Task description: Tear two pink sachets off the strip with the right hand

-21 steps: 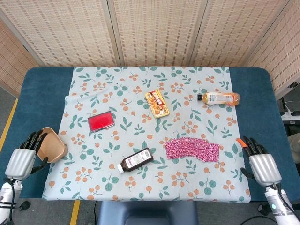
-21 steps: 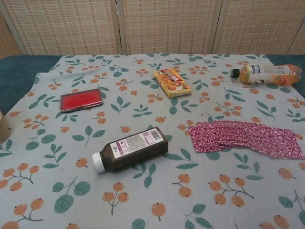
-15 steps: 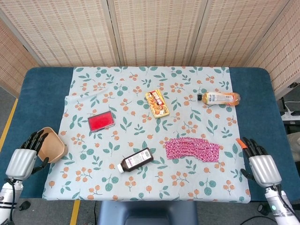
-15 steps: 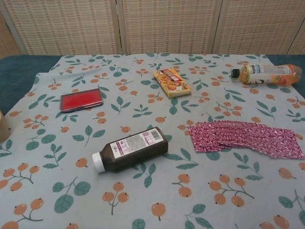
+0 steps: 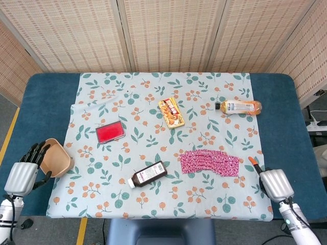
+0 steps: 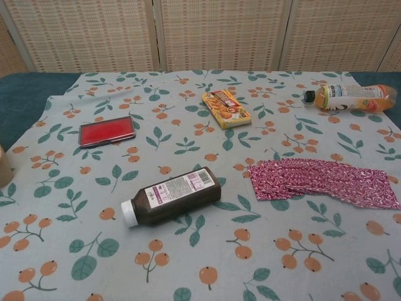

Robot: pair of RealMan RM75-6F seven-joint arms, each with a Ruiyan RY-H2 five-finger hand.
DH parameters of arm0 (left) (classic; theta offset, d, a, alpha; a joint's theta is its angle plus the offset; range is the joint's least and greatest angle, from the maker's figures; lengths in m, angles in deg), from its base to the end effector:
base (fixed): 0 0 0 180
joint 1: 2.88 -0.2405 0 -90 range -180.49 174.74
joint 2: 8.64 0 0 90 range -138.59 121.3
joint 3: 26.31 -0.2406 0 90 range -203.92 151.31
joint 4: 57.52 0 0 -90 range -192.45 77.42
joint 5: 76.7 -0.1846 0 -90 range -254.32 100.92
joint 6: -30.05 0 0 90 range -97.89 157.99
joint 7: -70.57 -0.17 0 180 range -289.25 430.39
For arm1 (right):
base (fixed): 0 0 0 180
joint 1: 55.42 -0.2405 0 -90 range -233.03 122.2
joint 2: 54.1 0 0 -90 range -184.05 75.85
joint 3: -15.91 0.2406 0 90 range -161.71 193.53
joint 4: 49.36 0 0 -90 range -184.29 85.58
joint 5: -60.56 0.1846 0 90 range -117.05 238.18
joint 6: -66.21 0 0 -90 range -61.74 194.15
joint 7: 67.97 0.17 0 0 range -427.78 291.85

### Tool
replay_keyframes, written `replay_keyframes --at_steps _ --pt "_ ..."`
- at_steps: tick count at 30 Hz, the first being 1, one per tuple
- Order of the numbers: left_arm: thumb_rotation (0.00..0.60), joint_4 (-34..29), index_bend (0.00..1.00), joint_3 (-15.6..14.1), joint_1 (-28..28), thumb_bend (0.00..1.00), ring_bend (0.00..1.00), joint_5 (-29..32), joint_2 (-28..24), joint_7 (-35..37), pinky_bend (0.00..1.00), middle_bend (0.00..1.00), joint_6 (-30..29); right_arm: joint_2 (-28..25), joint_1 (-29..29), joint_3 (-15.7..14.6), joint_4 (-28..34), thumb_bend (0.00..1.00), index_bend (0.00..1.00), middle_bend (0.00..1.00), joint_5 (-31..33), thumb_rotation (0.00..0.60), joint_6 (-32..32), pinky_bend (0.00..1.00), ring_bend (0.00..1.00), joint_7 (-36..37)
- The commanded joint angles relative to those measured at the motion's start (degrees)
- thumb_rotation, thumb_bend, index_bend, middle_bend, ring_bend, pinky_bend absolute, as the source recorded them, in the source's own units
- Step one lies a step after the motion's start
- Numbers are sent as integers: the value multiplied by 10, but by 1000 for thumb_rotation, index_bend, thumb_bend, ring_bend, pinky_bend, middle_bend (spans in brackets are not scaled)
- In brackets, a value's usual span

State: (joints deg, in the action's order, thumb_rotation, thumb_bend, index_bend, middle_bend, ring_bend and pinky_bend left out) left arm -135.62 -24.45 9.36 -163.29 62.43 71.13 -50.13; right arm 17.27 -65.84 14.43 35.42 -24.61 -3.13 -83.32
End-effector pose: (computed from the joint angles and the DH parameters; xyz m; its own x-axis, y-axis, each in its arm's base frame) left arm -0.2991 0.2428 0.1455 0.5077 0.0312 0.8610 0.8574 -0.1169 -0.5013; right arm -0.3073 -0.2112 0.0953 0.6367 -0.2732 0.7211 -0.7693 -0.1623 0.6179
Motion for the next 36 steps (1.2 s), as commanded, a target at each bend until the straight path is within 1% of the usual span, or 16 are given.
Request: replay_keyframes --at_steps 1,4,9,12,19,31,36 --pt "600 -5 8 1 -4 366 36 -5 -2 -1 298 25 -10 18 -18 -4 -11 987 0 702 13 600 36 827 586 -16" --pt "600 -4 8 0 -3 366 36 -3 -3 1 299 26 -6 28 -28 -1 -14 998 11 719 16 600 50 840 599 -23" --pt "600 0 8 1 -1 366 37 1 -2 5 299 27 1 43 -40 -2 -20 1000 73 737 24 600 70 850 611 -30" --pt "600 0 8 1 -2 367 37 -2 -3 7 299 27 -2 50 -48 -1 -23 1000 94 738 29 600 84 851 612 -28" --pt "600 0 8 1 -2 366 36 -4 -3 6 299 27 -3 59 -61 -1 -28 1000 113 740 45 600 109 853 611 -31" --pt "600 1 8 0 -2 366 42 -4 -2 7 299 27 -1 63 -66 6 -39 1000 178 740 82 600 115 853 612 -44" --pt "600 0 8 0 -1 366 50 -3 -2 6 299 28 0 60 -65 11 -43 1000 257 740 104 600 115 853 612 -55"
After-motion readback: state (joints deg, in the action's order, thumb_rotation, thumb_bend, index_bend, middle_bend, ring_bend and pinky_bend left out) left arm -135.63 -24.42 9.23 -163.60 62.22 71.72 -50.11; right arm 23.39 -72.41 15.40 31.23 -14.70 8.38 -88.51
